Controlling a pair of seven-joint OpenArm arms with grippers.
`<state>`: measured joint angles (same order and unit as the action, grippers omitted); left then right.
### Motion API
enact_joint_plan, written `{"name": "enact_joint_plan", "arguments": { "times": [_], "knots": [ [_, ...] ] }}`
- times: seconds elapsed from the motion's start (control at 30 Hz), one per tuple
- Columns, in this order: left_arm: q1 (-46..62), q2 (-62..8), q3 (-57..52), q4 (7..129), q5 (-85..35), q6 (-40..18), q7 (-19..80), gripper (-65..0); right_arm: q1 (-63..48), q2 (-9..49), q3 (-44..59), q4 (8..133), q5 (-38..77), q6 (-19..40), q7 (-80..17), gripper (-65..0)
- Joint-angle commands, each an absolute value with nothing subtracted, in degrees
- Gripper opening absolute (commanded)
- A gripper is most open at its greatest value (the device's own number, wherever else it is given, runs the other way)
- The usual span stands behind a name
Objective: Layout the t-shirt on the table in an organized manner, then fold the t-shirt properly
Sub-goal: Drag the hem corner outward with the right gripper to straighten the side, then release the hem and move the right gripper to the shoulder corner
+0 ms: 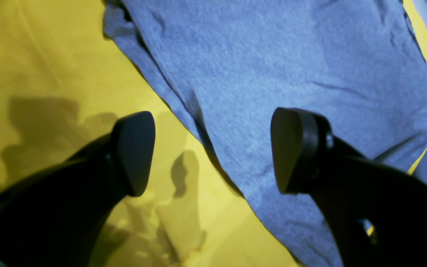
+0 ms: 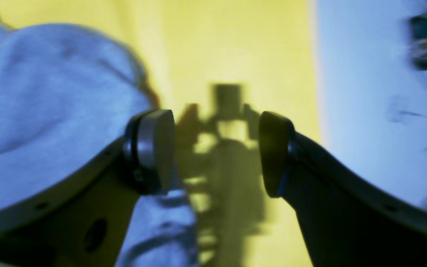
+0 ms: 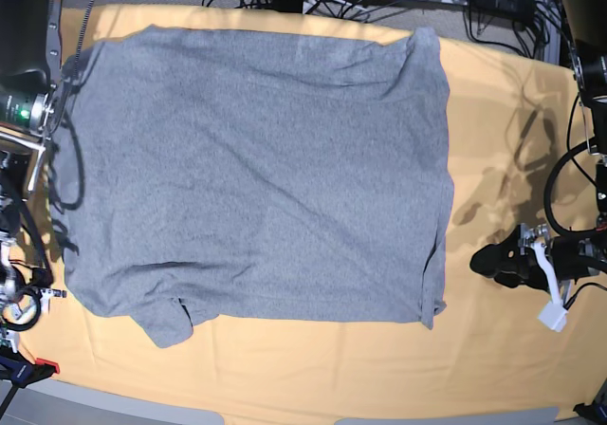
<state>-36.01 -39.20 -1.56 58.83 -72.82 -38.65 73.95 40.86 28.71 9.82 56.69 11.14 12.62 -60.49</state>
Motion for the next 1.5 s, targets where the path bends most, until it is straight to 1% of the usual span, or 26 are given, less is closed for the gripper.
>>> {"name": "enact_joint_plan", "arguments": {
  "times": [0.0, 0.07, 0.13, 0.23, 0.27, 0.33, 0.43, 0.53, 0.73, 0.97, 1.1, 1.2, 1.33, 1.47],
  "knots": [
    [-37.8, -40.3, -2.4, 59.6, -74.0, -39.0, 72.9, -15.6, 42.7, 30.1, 12.7, 57.8, 14.3, 15.2, -60.5, -27.7],
    [-37.8, -40.3, -2.4, 59.6, -74.0, -39.1, 72.9, -15.6, 42.0, 30.3, 19.0, 57.8, 22.2, 22.6, -63.2, -27.8],
    [-37.8, -40.3, -2.4, 59.6, -74.0, -39.1, 72.9, -15.6, 40.8, 30.6, 25.1, 57.8, 31.8, 28.5, -68.1, -28.0],
    [-37.8, -40.3, -2.4, 59.6, -74.0, -39.3, 72.9, -15.6, 37.0, 31.9, 30.5, 57.8, 48.4, 34.2, -76.3, -28.0],
    [-37.8, -40.3, -2.4, 59.6, -74.0, -39.3, 72.9, -15.6, 35.4, 32.2, 31.8, 57.8, 52.4, 35.5, -78.9, -28.0],
    [-37.8, -40.3, -2.4, 59.6, -74.0, -39.3, 72.9, -15.6, 31.9, 32.8, 33.5, 57.8, 59.6, 37.2, -80.0, -28.8],
    [-37.8, -40.3, -2.4, 59.6, -74.0, -39.3, 72.9, -15.6, 26.5, 33.7, 33.8, 57.8, 69.9, 40.0, -80.0, -33.9],
    [-37.8, -40.3, -2.4, 59.6, -74.0, -39.3, 72.9, -15.6, 21.3, 34.4, 33.9, 57.8, 77.7, 40.0, -80.0, -34.9],
    [-37.8, -40.3, -2.4, 59.6, -74.0, -39.5, 72.9, -15.6, 11.0, 34.7, 33.9, 61.0, 81.7, 40.0, -80.0, -34.9],
    [-37.8, -40.3, -2.4, 59.6, -74.0, -39.5, 72.9, -15.6, 0.4, 35.2, 34.3, 73.2, 82.4, 40.0, -80.0, -34.9],
    [-37.8, -40.3, -2.4, 59.6, -74.0, -39.5, 72.9, -15.6, -4.4, 35.1, 38.4, 78.8, 80.2, 40.0, -80.0, -34.9],
    [-37.8, -40.3, -2.4, 59.6, -74.0, -39.5, 72.9, -15.6, -7.2, 35.1, 43.4, 79.5, 79.0, 40.0, -80.0, -34.9],
    [-37.8, -40.3, -2.4, 59.6, -74.0, -39.5, 72.9, -15.6, -12.3, 35.1, 48.9, 79.5, 82.2, 40.0, -80.0, -34.9],
    [-37.8, -40.3, -2.4, 59.6, -74.0, -39.5, 72.9, -15.6, -17.5, 34.6, 49.1, 79.5, 84.7, 40.0, -80.0, -34.9]
  ]
}}
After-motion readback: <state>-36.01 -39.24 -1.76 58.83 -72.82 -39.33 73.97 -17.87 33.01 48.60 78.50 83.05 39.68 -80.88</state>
